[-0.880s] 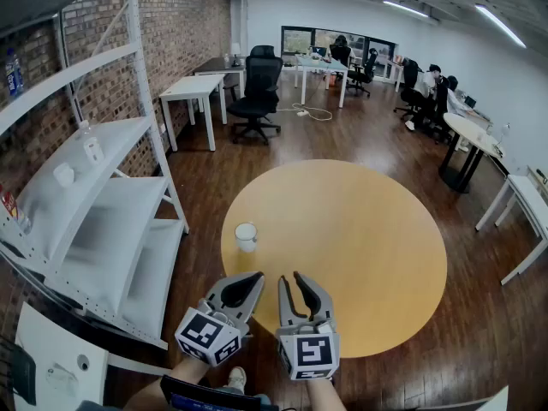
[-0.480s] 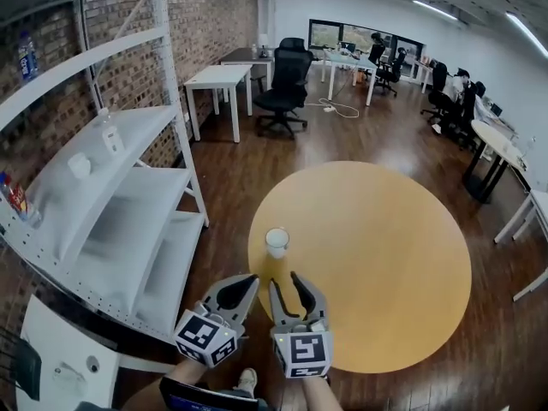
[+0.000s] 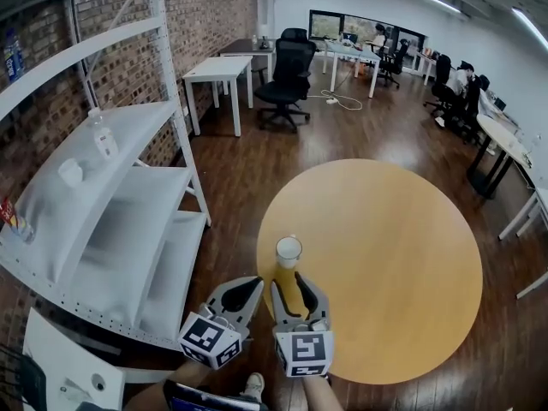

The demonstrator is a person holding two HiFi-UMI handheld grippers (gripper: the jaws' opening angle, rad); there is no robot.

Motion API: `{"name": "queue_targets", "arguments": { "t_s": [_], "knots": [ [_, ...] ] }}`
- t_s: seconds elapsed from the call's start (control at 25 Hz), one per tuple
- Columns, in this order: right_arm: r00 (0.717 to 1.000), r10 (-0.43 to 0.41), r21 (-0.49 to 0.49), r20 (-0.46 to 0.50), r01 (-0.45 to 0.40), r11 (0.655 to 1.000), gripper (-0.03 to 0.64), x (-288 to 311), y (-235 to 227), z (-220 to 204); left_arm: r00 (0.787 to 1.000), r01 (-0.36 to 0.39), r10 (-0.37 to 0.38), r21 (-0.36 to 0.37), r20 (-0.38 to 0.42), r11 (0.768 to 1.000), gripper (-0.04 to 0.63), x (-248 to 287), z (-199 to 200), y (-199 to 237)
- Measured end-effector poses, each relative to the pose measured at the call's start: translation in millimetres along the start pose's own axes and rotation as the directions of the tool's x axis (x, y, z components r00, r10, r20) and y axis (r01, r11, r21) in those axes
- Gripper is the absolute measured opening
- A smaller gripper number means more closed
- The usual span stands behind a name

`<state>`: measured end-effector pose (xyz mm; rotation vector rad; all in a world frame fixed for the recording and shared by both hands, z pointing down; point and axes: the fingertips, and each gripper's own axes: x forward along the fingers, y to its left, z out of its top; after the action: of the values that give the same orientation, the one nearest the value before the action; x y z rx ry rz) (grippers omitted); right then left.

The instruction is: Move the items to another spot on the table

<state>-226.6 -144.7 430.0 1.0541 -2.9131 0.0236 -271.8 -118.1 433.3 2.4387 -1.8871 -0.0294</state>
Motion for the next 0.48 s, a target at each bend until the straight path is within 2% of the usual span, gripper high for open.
{"name": "queue_targets", "arguments": {
  "t_s": [0.24, 0.44, 0.48],
  "knots": [
    [0.998, -0.036, -0.012, -0.044, 0.036, 0.999, 0.242, 43, -5, -34, 1.000, -0.017, 0.017, -0.027, 0.000, 0.999, 0.003, 22, -20, 37],
    [0.993, -0.053, -0.012, -0.101, 0.052, 0.999, 0.281, 77, -18, -74, 0.999, -0.003, 0.002, -0.037, -0.040, 0.999, 0.003, 44, -46, 51],
    [0.992, -0.059, -0.004, -0.115, 0.059, 0.998, 0.310, 83, -22, -82, 0.999, -0.001, -0.001, -0.041, -0.049, 0.999, 0.003, 47, -51, 54]
  ]
}}
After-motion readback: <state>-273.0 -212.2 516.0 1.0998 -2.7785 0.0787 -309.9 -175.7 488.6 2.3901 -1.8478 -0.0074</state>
